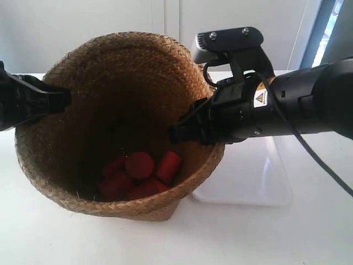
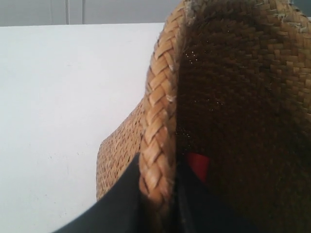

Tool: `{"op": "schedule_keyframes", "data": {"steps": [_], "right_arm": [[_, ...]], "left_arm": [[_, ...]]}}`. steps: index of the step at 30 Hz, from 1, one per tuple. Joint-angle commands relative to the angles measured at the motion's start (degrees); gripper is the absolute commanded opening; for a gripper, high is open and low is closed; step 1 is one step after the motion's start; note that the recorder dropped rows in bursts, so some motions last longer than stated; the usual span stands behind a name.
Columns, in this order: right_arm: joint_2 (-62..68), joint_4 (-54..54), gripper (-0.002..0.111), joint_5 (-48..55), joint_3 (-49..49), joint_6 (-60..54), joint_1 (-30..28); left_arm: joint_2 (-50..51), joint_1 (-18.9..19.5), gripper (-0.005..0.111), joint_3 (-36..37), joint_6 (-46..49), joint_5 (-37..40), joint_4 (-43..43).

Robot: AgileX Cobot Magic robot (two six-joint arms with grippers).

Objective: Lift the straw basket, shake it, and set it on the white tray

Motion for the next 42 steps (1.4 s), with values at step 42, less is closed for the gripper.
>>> {"op": "schedule_keyframes", "data": {"steps": [42], "right_arm": [[-6.81, -1.41, 0.0, -8.56, 5.78, 0.38, 1.05]], "left_arm": [[-5.97, -0.58, 0.0, 2.36, 4.01, 1.25, 0.64]]}}
